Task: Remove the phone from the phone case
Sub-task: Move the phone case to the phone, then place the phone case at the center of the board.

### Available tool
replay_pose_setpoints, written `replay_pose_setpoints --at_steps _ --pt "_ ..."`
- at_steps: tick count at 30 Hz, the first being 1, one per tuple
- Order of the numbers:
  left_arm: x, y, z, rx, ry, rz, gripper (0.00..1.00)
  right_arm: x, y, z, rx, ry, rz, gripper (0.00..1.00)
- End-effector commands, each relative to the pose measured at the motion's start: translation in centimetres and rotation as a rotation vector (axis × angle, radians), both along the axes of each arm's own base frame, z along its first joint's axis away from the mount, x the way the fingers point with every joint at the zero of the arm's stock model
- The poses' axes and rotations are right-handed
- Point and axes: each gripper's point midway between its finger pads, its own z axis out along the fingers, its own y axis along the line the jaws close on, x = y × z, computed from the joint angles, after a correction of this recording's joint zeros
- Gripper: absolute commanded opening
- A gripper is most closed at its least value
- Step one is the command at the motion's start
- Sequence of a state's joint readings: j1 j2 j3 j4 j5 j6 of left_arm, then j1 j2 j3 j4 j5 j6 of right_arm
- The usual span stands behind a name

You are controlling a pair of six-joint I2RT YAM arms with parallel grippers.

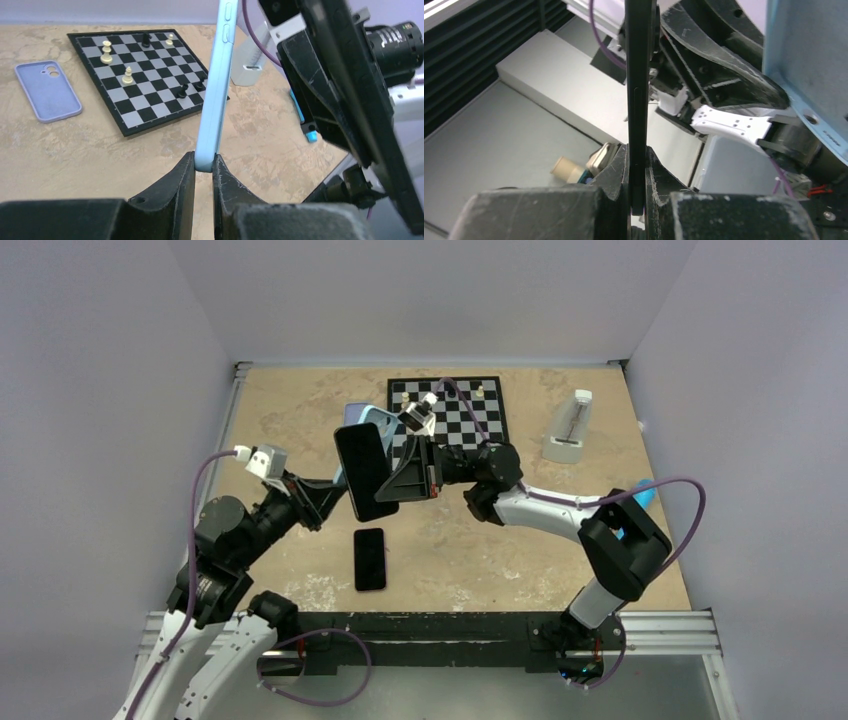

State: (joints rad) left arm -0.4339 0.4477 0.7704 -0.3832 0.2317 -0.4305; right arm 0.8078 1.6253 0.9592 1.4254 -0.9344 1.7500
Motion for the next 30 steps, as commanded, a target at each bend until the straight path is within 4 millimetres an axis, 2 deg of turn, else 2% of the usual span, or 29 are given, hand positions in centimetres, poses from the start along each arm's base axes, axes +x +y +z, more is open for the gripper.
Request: replay_pose_setpoints --at_steps 1,5,6,9,10,14,19,20,24,27,30 --pt "2.5 1.7 -0.2 -0.085 0.059 0.182 0.00 1.0 0.9 1.3 0.014 -0.126 -0.089 0.00" --pt "4.9 3.5 -3.7 -0.085 0.203 0.365 0.00 2.6 0.2 1.7 -0.027 -0.196 -0.224 0.00" --pt "5.5 3.8 -4.5 -0.090 0.232 0.408 0.00 2.7 -0.5 2.3 -0.033 -0.226 -0.263 0.00" --pt "7.5 5.0 -6.5 -0.075 0.320 0.514 0.00 4.2 -1.6 2.0 -0.137 -0.299 -0.414 0.00" --pt "8.4 5.0 -7.2 -0.071 0.348 0.516 0.00 4.7 -2.0 0.9 -0.212 -0.302 -0.454 0.00" --pt "13.1 7.6 -10.5 -0.086 0.470 0.588 0.00 5.1 -3.3 -1.9 -0.340 -0.352 -0.545 0.00" --pt "19.9 10.0 -14.1 -0.028 0.580 0.595 0.00 4.5 -4.3 -7.4 -0.432 -0.334 -0.538 0.00" --pt "21.2 9.8 -14.8 -0.030 0.598 0.558 0.00 4.4 -4.4 -8.4 -0.446 -0.322 -0.535 0.00" --pt "26.3 12.1 -16.5 -0.062 0.622 0.509 0.00 3.3 -5.0 -12.0 -0.474 -0.259 -0.506 0.00" --pt "28.2 12.5 -17.9 -0.039 0.676 0.450 0.00 2.7 -5.4 -13.4 -0.480 -0.227 -0.498 0.00" --pt "29.8 12.5 -18.4 -0.059 0.685 0.396 0.00 2.6 -5.7 -14.0 -0.488 -0.217 -0.505 0.00"
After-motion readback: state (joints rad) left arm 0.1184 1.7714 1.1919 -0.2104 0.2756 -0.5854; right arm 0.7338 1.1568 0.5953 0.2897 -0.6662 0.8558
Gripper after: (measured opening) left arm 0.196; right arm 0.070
